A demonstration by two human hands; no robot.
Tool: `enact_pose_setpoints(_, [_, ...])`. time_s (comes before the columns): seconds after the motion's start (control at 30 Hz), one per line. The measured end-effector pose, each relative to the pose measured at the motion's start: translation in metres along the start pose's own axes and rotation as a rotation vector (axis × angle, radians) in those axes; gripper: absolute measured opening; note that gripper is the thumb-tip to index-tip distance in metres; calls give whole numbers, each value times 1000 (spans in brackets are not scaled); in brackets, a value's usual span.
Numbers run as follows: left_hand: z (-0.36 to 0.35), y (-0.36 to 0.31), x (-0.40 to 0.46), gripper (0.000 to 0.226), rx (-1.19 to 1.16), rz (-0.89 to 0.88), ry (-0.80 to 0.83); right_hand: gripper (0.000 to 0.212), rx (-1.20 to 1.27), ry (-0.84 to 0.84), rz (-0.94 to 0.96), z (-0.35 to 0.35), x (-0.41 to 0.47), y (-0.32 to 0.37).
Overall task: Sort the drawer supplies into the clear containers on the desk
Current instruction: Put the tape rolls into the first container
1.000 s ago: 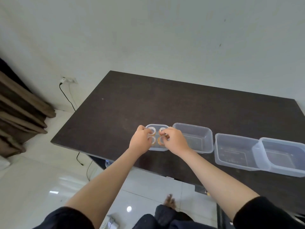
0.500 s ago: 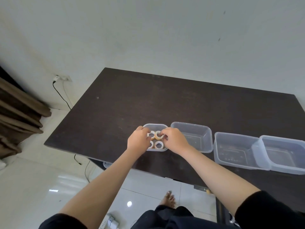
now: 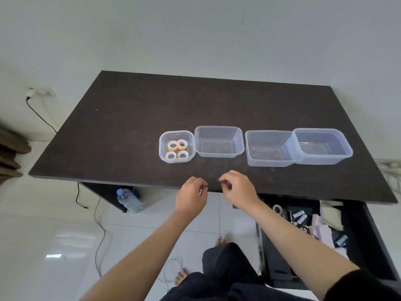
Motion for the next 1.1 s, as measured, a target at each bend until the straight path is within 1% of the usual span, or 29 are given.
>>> enact_pose_setpoints(0.1, [-38, -21, -18, 14, -28, -65, 85, 16, -16, -6, -97, 17, -33, -42])
enact_pose_setpoints(0.2, [-74, -45, -31, 18, -21, -102, 160, 17, -30, -7, -179, 37, -58, -85])
enact_pose_setpoints(0.33, [-125, -80, -44, 21, 7, -102, 290, 18, -48, 13, -289, 60, -91, -144])
enact_pose_setpoints(0.5, [-196, -124, -49, 22, -18, -74, 451, 18, -79, 123, -447, 75, -133, -223])
enact_pose_setpoints(0.57, [-224, -132, -47, 29, 31, -49, 507, 20, -46, 185, -505, 70, -150, -250])
enact_pose_setpoints(0.63, [-246, -134, -42, 38, 71, 18, 525, 19, 10, 274, -548, 60, -165, -271])
enact_pose_setpoints(0.7, [-261, -132, -35, 42, 121, 70, 516, 22, 44, 407, -559, 47, -176, -283])
enact_pose_setpoints(0.77, [-272, -132, -25, 45, 195, 98, 531, 31, 65, 533, -544, 36, -184, -290])
enact_pose_setpoints(0.9, [-292, -128, -10, 59, 290, 150, 664, 51, 90, 730, -477, 19, -193, -290])
enact_pose_setpoints(0.93, [-297, -127, -9, 63, 319, 159, 707, 54, 81, 759, -463, 16, -195, -288])
enact_pose_setpoints(1.0, [-303, -124, -7, 67, 378, 174, 777, 58, 71, 756, -457, 12, -196, -287])
enact_pose_setpoints(1.1, [-308, -122, -6, 69, 394, 192, 790, 55, 34, 724, -463, 9, -196, -289])
Point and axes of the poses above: each hand's wrist, its own x-axis towards the middle knuckle, its own z-axis out of the back of the hand, y = z × x, the point moved 5 cm from there along x, towards the middle knuckle, and after that the axes turned 2 degrees about -z, right-handed, at the moved point
